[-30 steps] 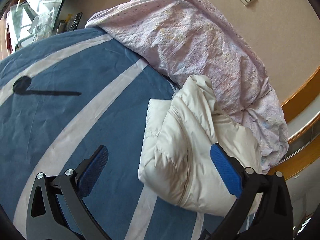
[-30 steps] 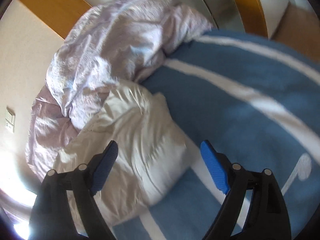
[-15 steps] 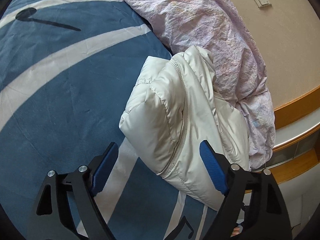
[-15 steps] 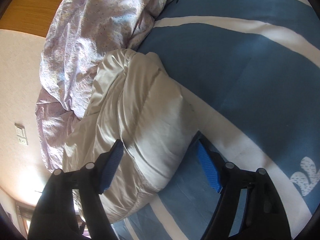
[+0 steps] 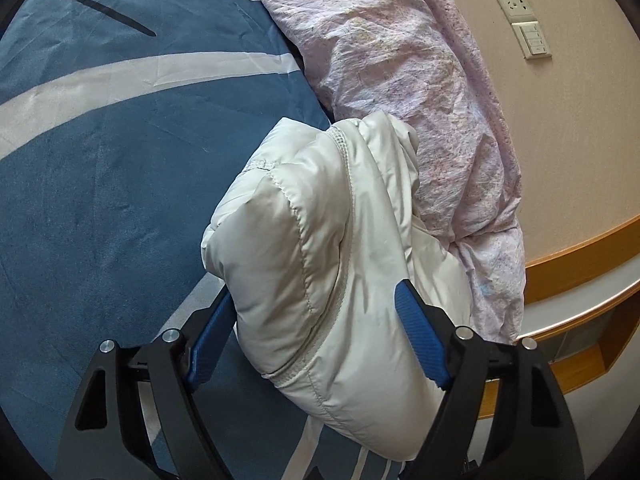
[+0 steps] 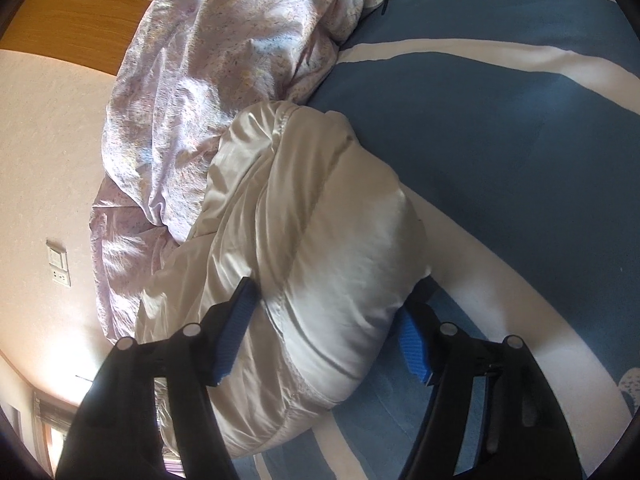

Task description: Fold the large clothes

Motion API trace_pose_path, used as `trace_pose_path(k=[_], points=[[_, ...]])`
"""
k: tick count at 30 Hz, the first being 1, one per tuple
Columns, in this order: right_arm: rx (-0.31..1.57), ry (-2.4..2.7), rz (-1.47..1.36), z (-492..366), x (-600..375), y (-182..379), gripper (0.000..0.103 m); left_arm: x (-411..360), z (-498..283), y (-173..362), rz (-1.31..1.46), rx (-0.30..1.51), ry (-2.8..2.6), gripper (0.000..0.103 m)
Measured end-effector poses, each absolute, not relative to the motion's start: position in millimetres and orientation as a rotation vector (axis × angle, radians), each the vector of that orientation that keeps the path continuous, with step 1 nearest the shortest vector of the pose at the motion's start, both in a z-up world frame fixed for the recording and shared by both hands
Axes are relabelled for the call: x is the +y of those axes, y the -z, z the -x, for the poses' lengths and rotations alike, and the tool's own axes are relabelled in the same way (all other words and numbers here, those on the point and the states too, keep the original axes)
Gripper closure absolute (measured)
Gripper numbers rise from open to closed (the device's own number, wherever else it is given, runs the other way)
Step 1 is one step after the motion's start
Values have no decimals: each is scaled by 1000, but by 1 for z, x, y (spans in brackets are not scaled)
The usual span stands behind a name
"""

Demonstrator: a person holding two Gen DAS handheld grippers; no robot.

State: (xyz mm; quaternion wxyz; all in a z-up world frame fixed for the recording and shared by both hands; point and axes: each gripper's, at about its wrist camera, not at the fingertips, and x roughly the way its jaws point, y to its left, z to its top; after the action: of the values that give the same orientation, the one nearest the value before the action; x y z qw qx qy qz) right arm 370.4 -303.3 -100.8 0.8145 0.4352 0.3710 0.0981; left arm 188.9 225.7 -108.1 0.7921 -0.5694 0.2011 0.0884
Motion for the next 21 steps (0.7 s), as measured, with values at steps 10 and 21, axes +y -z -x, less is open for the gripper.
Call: trace_pose_path(k=[10, 21], points=[[760, -229, -906, -370, -299, 96, 69, 235, -190, 112, 1280, 401, -136, 65], [688, -279, -829, -360, -290, 65, 79, 239, -186, 81, 1181, 357, -67, 83]])
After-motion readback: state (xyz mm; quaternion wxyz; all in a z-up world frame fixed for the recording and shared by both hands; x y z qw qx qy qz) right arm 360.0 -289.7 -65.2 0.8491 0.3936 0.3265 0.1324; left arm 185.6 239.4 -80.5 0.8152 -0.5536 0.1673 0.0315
